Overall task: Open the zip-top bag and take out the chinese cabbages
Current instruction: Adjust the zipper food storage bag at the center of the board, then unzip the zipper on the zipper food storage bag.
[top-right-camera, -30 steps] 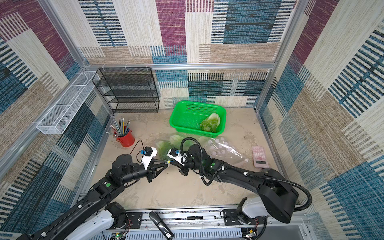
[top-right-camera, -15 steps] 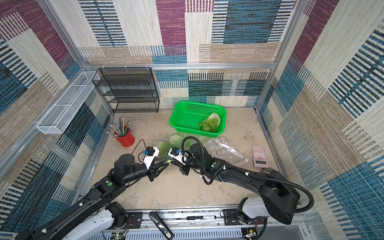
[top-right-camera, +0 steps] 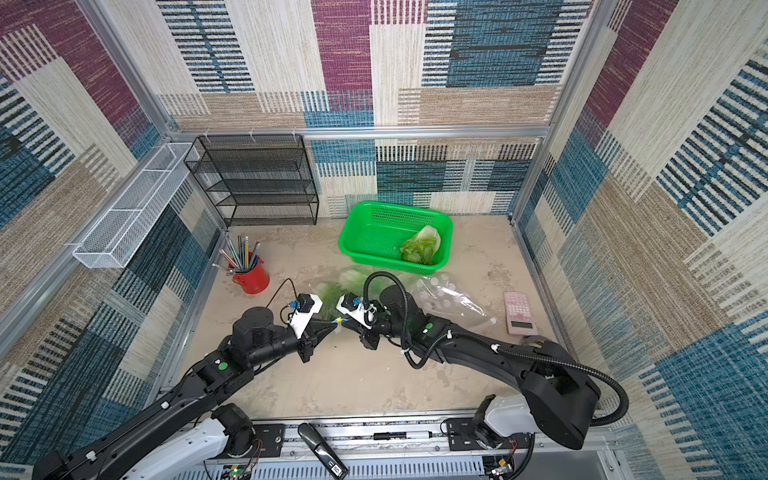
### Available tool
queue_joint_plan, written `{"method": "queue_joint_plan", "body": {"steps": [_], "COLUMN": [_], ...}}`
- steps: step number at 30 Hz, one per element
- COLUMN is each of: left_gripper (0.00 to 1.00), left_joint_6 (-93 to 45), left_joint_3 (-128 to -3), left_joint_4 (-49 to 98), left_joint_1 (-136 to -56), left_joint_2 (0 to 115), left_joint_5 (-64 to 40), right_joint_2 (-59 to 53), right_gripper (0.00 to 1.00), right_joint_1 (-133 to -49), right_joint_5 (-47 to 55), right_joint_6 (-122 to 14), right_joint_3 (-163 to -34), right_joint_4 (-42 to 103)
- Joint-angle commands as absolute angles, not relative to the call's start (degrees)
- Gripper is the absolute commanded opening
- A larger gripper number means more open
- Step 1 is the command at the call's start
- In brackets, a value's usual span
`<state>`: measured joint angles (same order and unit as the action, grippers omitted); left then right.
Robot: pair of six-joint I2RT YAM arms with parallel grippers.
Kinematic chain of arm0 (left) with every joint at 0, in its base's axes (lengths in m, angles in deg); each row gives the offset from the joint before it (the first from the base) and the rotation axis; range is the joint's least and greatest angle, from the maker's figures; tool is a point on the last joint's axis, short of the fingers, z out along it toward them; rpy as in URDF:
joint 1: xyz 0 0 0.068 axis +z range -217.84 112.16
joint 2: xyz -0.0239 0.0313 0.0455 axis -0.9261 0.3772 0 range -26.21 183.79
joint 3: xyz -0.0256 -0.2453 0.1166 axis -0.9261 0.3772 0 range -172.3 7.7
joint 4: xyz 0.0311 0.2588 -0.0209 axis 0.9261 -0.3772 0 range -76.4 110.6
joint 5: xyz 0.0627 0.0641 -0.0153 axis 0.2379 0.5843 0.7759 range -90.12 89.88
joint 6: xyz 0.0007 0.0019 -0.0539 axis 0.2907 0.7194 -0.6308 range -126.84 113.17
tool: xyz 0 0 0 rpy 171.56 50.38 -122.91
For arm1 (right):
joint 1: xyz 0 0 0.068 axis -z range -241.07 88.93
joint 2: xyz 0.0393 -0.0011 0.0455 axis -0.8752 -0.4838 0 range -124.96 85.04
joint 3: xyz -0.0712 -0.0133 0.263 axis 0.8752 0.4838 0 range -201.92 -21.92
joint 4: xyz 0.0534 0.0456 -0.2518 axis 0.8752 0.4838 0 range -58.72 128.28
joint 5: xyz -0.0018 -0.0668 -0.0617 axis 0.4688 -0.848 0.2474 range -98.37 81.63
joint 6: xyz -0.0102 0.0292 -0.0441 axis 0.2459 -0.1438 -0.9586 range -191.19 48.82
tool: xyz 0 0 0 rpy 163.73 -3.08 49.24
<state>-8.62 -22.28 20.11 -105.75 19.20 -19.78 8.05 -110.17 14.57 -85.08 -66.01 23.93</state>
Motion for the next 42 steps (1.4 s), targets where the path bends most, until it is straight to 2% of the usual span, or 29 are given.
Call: {"method": "queue_joint_plan", "body": {"steps": [1, 7, 9, 10, 13, 14, 16, 22, 28, 34, 42], "left_gripper": [0.04, 0.0, 0.0, 0.0, 0.0, 0.0, 0.0, 0.0, 0.0, 0.0, 0.0], "left_joint_6": [-7.72, -7.63, -7.46, -7.3, -6.63, -6.36, -5.76, -4.65, -3.58, -3.21, -2.53], "left_joint_3": [-22.27, -22.34, -22.45, -22.42, -22.44, -22.45, -22.45, -22.62, -22.48, -22.29, -22.36], "left_joint_4": [21.3, 21.3, 21.3, 21.3, 21.3, 21.3, 21.3, 21.3, 21.17, 20.68, 20.41], "left_joint_1": [-105.81, -105.9, -105.95, -105.98, -106.0, -106.06, -106.07, -106.01, -106.16, -106.16, -106.15], "left_joint_2": [19.01, 19.03, 18.97, 18.97, 18.87, 18.78, 18.78, 19.74, 19.1, 18.77, 19.19], "left_joint_5": [-19.32, -19.1, -19.02, -19.02, -18.84, -18.76, -18.75, -19.19, -19.11, -19.02, -18.22], "right_joint_2": [8.57, 8.75, 8.76, 8.84, 10.23, 10.91, 11.96, 11.12, 8.81, 7.49, 7.08], "right_gripper": [0.01, 0.03, 0.08, 0.16, 0.5, 0.58, 0.65, 0.63, 0.45, 0.45, 0.37], "right_joint_1": [-110.25, -110.14, -110.14, -110.19, -110.14, -110.11, -110.13, -110.16, -110.13, -110.17, -110.24], "right_joint_5": [15.18, 15.12, 15.06, 14.66, 12.47, 12.22, 11.69, 11.33, 12.32, 12.73, 13.79], "right_joint_6": [-85.96, -86.07, -86.53, -86.92, -88.58, -89.28, -91.16, -96.51, -101.03, -103.42, -104.21], "right_joint_3": [-66.61, -66.58, -66.76, -67.02, -67.94, -68.41, -69.15, -72.75, -74.51, -75.96, -76.32], "right_joint_4": [23.11, 23.77, 24.47, 24.91, 26.67, 27.32, 28.52, 34.03, 36.48, 37.78, 37.87]}}
